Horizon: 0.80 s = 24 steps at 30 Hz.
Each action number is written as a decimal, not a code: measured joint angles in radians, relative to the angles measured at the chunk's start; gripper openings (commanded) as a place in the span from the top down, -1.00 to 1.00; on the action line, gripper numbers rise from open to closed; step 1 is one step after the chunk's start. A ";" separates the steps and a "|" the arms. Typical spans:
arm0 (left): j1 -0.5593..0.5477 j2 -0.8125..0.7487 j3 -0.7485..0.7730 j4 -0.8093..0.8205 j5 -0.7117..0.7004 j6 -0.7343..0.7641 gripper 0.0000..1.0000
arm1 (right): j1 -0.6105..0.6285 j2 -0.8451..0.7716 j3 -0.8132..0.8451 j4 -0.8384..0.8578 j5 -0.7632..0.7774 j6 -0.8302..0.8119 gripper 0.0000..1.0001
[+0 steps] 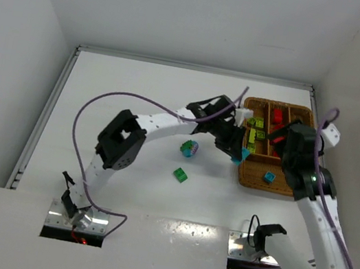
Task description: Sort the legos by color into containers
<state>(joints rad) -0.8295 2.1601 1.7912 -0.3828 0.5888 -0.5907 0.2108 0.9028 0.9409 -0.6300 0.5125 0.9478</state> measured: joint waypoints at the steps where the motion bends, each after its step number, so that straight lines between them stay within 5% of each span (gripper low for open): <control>1: -0.020 0.041 0.049 0.004 0.003 -0.005 1.00 | 0.000 -0.047 -0.009 -0.011 0.021 0.011 -0.51; 8: -0.111 0.264 0.355 0.038 0.010 -0.079 1.00 | 0.000 -0.225 -0.031 -0.035 0.106 0.043 -0.51; 11: -0.117 0.328 0.437 0.056 0.008 -0.115 0.37 | 0.000 -0.247 -0.032 -0.056 0.124 0.047 -0.51; 12: -0.116 0.336 0.442 0.056 0.005 -0.125 -0.14 | 0.000 -0.247 -0.032 -0.063 0.130 0.047 -0.51; 16: -0.112 0.349 0.445 0.053 -0.010 -0.149 -0.54 | 0.000 -0.235 -0.032 -0.085 0.140 0.045 -0.51; 24: -0.105 0.329 0.438 -0.006 -0.040 -0.100 -0.56 | 0.000 -0.211 -0.030 -0.060 0.092 -0.007 -0.48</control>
<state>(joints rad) -0.9340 2.4889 2.2295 -0.3893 0.5484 -0.6910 0.2108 0.6922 0.9112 -0.6903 0.6048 0.9409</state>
